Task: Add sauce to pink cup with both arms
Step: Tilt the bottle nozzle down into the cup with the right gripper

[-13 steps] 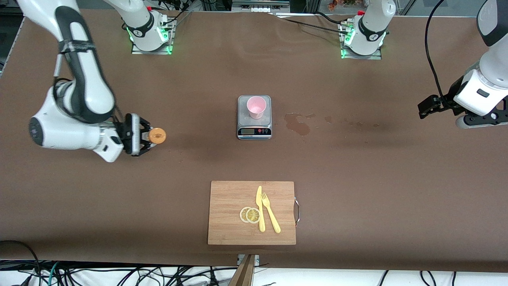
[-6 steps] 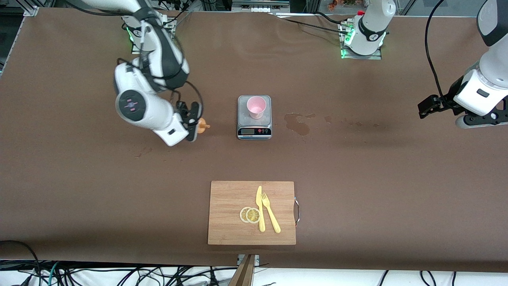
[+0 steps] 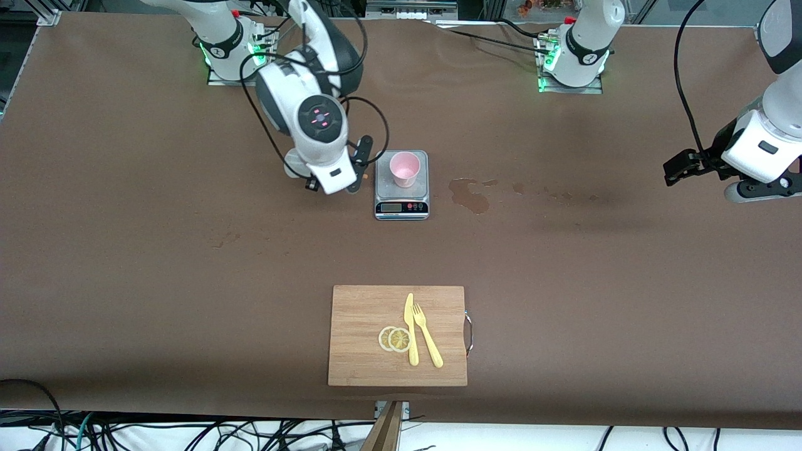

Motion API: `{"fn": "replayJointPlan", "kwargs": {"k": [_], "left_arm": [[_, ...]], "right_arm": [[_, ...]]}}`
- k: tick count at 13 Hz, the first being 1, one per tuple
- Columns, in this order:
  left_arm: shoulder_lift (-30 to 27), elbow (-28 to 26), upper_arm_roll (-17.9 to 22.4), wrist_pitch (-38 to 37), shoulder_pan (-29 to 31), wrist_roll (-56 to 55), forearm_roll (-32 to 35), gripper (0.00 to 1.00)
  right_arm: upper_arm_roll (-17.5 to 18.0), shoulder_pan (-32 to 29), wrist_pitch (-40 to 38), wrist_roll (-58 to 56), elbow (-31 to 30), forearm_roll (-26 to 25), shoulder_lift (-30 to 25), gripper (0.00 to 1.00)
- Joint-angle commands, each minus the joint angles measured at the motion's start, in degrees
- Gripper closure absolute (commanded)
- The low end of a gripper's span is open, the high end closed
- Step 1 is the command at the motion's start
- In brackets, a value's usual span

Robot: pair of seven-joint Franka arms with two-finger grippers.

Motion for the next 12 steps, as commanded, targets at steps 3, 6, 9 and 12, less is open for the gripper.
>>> {"fn": "replayJointPlan", "kwargs": {"k": [3, 6, 9, 12], "left_arm": [[-0.63, 0.56, -0.1, -1.11, 0.34, 0.39, -0.76, 0.0], [-0.54, 0.56, -0.1, -0.94, 0.34, 0.75, -0.76, 0.0], [-0.63, 0.56, -0.1, -0.94, 0.34, 0.4, -0.76, 0.0], [-0.54, 0.56, -0.1, -0.85, 0.34, 0.48, -0.76, 0.0]], "right_arm": [[1.75, 4.42, -8.86, 9.68, 7.98, -4.51, 5.8, 0.83], [3.15, 6.09, -13.87, 12.5, 10.18, -6.17, 8.0, 0.83], [5.79, 6.18, -18.88, 14.87, 15.27, -8.2, 11.69, 0.83], [6.42, 6.27, -23.1, 15.49, 19.66, -8.64, 14.85, 0.83]]}}
